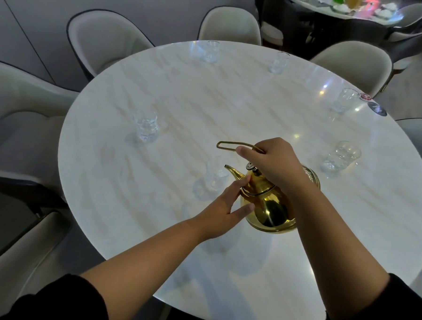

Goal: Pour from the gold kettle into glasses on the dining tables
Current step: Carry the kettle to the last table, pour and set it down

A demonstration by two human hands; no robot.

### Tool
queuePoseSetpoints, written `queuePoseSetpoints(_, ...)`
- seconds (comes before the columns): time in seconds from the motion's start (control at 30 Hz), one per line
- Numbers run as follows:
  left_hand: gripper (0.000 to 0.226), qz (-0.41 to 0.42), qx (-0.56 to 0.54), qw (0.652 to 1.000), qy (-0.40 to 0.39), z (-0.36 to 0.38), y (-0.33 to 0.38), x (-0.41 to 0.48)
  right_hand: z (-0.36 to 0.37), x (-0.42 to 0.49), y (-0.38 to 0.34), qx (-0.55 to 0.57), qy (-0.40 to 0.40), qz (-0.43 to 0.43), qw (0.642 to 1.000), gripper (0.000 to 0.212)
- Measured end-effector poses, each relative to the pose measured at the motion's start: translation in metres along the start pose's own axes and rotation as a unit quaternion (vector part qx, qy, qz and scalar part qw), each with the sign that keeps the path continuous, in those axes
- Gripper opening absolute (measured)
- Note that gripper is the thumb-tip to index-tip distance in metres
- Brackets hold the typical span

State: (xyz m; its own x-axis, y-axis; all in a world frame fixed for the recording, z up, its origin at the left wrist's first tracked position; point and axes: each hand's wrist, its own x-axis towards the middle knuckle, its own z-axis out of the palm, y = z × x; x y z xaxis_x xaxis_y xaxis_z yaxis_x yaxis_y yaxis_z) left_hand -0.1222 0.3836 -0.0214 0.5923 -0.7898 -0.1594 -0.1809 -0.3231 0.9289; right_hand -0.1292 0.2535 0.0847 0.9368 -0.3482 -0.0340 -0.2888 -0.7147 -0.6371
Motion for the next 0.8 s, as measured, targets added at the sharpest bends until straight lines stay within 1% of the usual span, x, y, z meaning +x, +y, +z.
queuePoseSetpoints(0.2, 0.062, -0.003, -0.018, 1.0, -0.009, -0.002, 0.0, 0.001, 0.0, 0.006, 0.0, -0.014, -0.003, 0.003, 1.0, 0.044)
queuePoseSetpoints(0.43, 0.059, -0.007, 0.0, 1.0, -0.01, -0.001, 0.0, 0.003, 0.0, 0.009, 0.0, -0.02, -0.01, 0.007, 1.0, 0.042)
queuePoseSetpoints(0.8, 0.057, -0.004, 0.0, 1.0, -0.007, -0.002, 0.003, 0.003, -0.002, 0.012, -0.001, -0.038, -0.016, -0.006, 0.999, 0.044)
